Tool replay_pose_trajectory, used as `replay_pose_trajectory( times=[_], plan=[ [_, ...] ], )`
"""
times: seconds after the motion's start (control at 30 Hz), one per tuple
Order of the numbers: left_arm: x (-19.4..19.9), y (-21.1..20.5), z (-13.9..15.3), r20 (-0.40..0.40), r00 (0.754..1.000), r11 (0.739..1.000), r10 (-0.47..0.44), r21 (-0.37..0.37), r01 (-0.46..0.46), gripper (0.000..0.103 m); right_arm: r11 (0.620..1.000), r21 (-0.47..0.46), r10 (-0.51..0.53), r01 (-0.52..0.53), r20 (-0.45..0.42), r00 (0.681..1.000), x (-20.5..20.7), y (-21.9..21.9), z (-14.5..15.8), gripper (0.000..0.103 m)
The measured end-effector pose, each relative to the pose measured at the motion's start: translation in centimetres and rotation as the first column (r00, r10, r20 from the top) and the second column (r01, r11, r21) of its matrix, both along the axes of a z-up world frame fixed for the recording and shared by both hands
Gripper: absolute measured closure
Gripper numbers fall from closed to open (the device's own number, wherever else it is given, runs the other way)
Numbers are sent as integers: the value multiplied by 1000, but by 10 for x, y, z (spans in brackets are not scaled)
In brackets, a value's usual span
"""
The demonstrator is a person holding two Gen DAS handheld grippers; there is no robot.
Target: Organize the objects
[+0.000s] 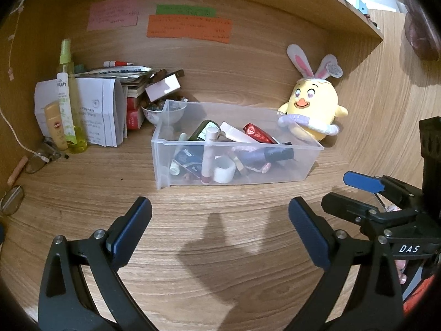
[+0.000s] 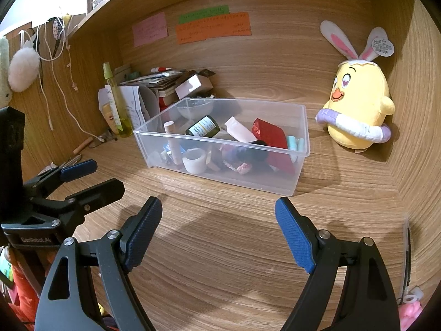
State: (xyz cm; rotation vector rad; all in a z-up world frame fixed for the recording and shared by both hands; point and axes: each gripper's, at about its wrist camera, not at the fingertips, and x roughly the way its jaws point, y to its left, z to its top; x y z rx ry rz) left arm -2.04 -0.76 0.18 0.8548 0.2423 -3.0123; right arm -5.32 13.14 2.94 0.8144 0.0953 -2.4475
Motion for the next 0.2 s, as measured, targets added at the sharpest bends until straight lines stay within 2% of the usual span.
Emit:
replay_pose_trajectory(
  times=[0.1,0.2],
  plan=[
    [3,-2,2,-21,1000,1000,17,6,-17,2,1000,-2,1,-1,4,1000,0,1,-1,21],
    [2,-2,1,-5,1000,1000,-6,24,6,2,1000,-2,-1,1,7,1000,-1,2,-2,21]
  ],
)
